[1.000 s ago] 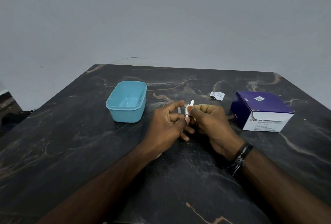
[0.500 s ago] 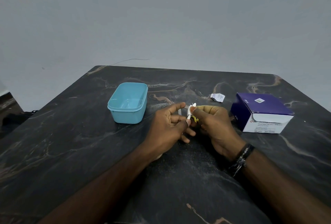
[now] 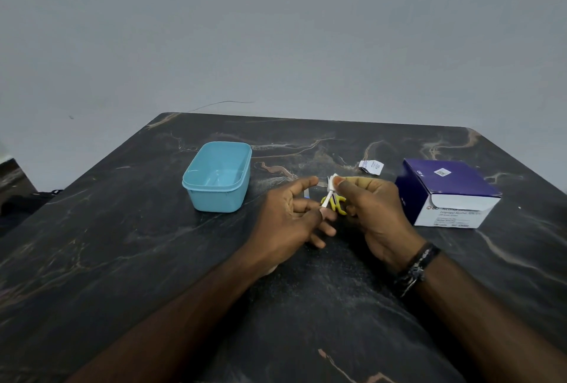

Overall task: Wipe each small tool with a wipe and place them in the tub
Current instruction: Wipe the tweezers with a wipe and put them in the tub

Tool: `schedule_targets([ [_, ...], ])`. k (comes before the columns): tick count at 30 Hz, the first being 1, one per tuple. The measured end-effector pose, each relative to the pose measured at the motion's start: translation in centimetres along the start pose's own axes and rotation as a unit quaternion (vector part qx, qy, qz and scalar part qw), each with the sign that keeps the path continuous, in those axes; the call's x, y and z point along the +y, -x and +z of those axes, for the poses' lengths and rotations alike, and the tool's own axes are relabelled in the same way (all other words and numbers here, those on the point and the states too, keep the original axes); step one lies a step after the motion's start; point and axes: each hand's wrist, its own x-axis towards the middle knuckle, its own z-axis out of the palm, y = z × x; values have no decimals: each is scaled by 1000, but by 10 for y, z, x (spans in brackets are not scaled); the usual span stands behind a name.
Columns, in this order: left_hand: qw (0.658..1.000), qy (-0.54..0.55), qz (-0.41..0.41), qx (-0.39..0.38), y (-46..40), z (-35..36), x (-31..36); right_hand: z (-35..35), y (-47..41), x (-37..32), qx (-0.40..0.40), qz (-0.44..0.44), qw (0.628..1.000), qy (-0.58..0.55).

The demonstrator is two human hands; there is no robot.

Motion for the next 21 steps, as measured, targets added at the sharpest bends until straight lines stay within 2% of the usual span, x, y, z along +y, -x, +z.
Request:
schedule_targets([
  [7, 1000, -8, 9, 23, -2, -3, 1, 8, 4, 5, -51, -4, 998, 33],
  [16, 1000, 6, 3, 1, -1, 1, 0, 0, -3, 1, 24, -5, 1000, -14],
  [21, 999, 6, 8, 31, -1, -1, 4, 0, -5, 3, 17, -19, 1000, -2],
])
